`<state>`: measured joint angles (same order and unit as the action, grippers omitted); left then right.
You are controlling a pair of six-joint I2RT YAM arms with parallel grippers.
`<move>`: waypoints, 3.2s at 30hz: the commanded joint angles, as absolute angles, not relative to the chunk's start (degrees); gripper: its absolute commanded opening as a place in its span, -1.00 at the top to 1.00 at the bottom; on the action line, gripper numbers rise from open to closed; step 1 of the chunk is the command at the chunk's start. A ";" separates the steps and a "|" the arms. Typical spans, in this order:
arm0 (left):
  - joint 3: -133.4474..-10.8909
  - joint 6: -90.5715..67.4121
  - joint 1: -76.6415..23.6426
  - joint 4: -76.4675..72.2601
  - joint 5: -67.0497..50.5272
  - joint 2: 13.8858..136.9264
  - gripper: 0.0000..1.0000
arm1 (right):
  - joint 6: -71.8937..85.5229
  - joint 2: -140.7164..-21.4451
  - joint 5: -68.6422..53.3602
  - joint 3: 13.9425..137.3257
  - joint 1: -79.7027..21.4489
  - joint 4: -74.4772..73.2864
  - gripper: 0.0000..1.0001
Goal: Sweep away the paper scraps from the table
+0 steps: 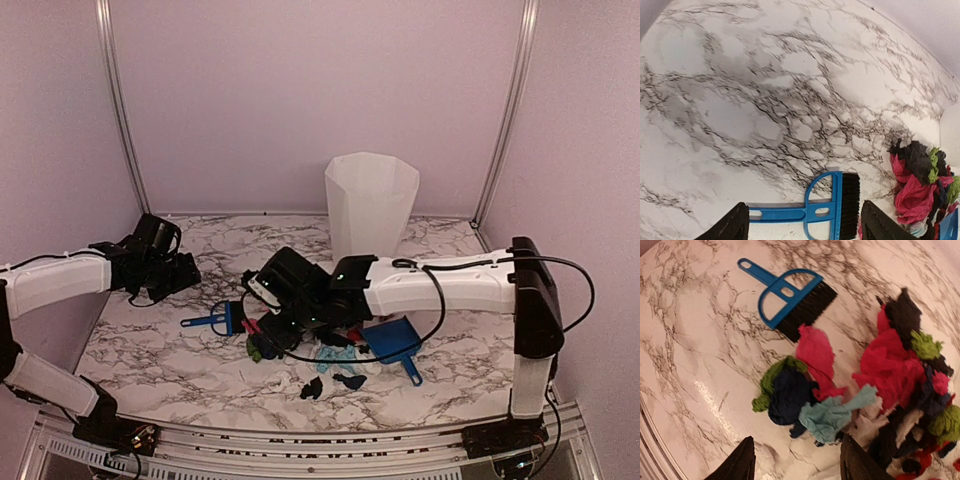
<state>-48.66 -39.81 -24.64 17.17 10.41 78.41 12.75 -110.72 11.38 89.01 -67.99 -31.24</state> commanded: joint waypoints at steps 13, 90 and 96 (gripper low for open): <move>-33.08 -49.37 -14.98 19.53 5.62 60.59 -0.56 | -14.91 -142.56 1.55 121.78 -68.70 -24.34 0.27; -36.90 -43.93 -6.25 8.98 -6.15 78.23 -0.21 | 9.63 -148.50 1.63 134.18 -61.86 -28.64 -0.03; -43.61 -37.50 -8.28 11.63 -6.46 88.51 -0.20 | 11.82 -151.66 5.38 136.13 -61.80 -27.56 -0.20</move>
